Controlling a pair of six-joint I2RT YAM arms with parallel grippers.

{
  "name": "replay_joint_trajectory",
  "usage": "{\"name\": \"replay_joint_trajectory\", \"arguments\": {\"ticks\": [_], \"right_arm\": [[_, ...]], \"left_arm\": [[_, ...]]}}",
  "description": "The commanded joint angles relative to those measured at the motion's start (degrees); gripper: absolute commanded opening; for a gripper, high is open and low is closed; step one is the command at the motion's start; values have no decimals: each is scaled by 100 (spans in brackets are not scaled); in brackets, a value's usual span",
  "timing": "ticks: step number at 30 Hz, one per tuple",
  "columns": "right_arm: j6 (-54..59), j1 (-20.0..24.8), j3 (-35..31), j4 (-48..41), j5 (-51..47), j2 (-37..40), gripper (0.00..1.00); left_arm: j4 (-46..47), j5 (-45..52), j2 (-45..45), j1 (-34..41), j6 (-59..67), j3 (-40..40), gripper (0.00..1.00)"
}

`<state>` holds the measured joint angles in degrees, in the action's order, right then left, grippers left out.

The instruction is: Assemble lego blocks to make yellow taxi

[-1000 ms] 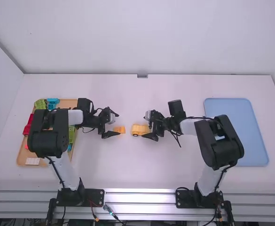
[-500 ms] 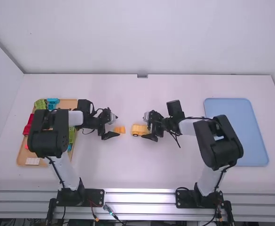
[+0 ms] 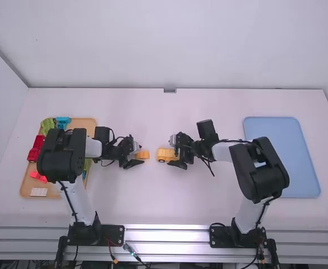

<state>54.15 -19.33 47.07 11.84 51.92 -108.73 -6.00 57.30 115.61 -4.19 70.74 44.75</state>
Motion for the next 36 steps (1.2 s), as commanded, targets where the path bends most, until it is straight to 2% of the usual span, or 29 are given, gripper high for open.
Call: {"name": "replay_joint_trajectory", "arguments": {"ticks": [1, 5, 10, 20, 36], "right_arm": [[-28, -2, -22, -22, 94, -46, 99], [-28, 20, -22, -22, 98, -46, 99], [-31, 20, -22, -22, 98, -46, 99], [-31, 15, -22, -20, 98, -46, 99], [-31, 11, -22, -22, 98, -46, 99]], "left_arm": [[267, 199, 55, -4, 247, 190, 73], [656, 168, 92, 4, 531, 334, 68], [708, 170, 343, 4, 599, 505, 66], [914, 166, 387, -83, 911, 522, 54], [1165, 374, 387, -133, 1434, 520, 52]]}}
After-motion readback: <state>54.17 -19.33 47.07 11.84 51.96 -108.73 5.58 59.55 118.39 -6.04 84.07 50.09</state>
